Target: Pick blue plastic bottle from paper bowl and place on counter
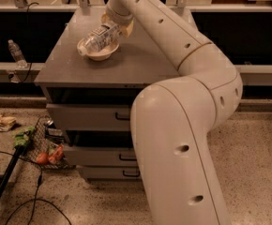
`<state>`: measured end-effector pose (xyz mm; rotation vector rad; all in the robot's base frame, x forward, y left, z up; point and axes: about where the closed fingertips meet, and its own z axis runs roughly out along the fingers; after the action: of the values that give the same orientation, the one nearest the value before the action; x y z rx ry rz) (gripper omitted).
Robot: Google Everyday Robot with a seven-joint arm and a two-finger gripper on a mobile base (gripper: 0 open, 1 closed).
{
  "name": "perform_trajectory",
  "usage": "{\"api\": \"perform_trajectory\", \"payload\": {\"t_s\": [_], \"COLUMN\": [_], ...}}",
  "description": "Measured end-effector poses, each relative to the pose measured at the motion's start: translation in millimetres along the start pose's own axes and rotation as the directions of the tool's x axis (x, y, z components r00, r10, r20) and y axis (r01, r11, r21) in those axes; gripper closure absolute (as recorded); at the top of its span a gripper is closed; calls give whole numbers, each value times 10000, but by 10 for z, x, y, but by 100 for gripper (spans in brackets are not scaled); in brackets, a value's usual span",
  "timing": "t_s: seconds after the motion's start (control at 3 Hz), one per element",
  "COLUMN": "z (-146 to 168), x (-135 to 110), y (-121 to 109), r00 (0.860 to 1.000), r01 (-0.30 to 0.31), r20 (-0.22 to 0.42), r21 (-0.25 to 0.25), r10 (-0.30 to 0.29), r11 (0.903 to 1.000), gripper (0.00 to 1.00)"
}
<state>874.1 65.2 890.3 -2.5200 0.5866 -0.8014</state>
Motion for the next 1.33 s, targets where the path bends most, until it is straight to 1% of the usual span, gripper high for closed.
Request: {"api": "perform_trajectory", "payload": {"t_s": [0.33, 0.67, 1.0, 1.33], "z": [13, -298, -616, -846], "x": [-32, 262, 679, 1073], "y": [136, 120, 168, 664], "r00": [9996, 9884, 9529, 8959], "r01": [-145, -1516, -2879, -4086], "r20": [223, 69, -478, -1121], "r21": [-342, 681, 1666, 1719], "r10": [153, 1515, 2994, 4299], "r11": [9993, 9861, 9431, 8964], "gripper": [64, 95, 100, 100]}}
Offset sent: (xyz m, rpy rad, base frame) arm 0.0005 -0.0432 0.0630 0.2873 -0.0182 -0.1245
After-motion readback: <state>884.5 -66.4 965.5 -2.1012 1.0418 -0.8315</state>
